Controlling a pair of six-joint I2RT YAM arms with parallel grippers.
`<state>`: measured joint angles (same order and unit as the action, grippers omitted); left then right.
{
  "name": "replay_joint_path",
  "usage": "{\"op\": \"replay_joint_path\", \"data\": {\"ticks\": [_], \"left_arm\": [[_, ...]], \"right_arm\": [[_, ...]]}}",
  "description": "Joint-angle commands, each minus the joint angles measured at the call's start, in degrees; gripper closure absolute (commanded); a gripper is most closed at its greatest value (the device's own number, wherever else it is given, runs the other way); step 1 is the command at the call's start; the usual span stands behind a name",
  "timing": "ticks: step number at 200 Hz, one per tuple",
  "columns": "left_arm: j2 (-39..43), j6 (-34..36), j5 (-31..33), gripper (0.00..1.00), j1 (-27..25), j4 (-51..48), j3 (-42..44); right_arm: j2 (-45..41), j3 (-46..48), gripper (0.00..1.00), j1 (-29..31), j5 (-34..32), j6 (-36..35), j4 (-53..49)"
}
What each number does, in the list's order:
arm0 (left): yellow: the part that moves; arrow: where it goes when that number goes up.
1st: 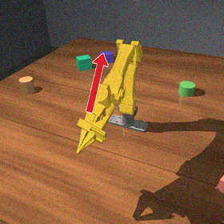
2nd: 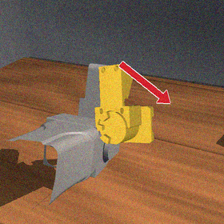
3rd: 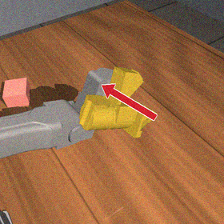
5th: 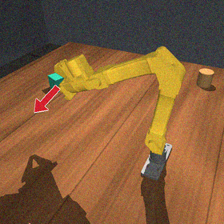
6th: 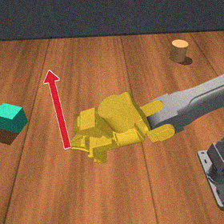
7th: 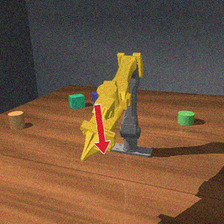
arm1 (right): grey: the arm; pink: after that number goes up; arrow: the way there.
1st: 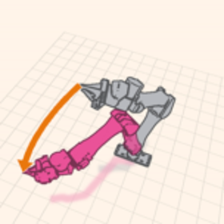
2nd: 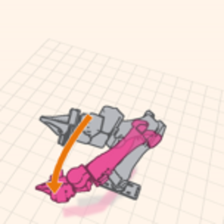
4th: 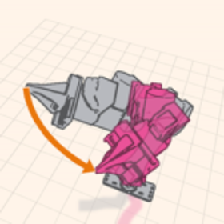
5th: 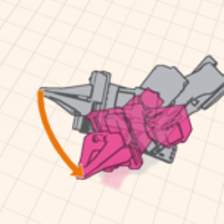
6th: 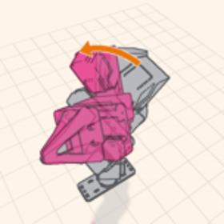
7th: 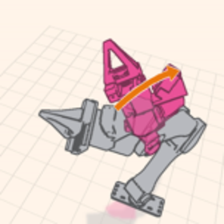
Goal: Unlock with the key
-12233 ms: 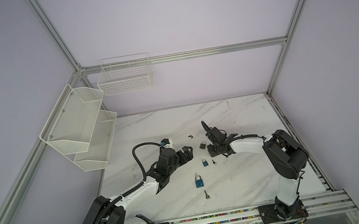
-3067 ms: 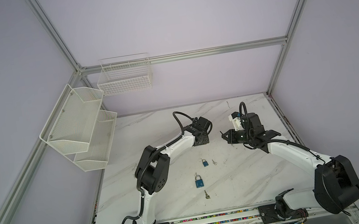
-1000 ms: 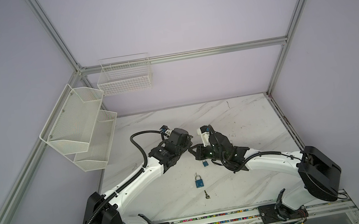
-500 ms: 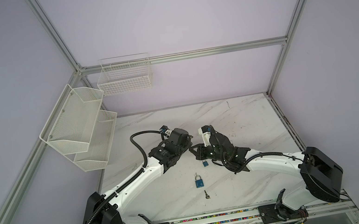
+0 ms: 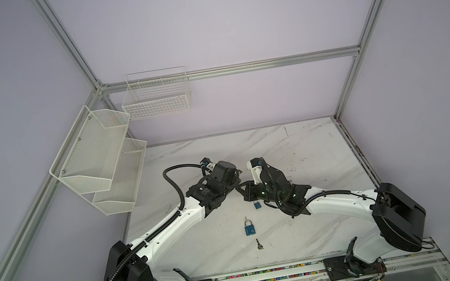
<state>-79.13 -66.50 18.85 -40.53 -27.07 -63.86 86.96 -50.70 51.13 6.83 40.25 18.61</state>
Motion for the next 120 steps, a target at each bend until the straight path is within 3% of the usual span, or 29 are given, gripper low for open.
{"op": "replay_joint_path", "data": {"ticks": [1,120], "left_arm": [[1.99,-0.56,0.53,0.97,0.05,1.24,-0.64],[1.53,-3.01,1.68,0.98,-1.35,1.2,-0.81]], "right_arm": [[0.48,-1.19,1.0,0.42,-0.49,0.28,2.0],[1.31,-3.36,1.0,0.48,-3.58,2.93,2.48]]}}
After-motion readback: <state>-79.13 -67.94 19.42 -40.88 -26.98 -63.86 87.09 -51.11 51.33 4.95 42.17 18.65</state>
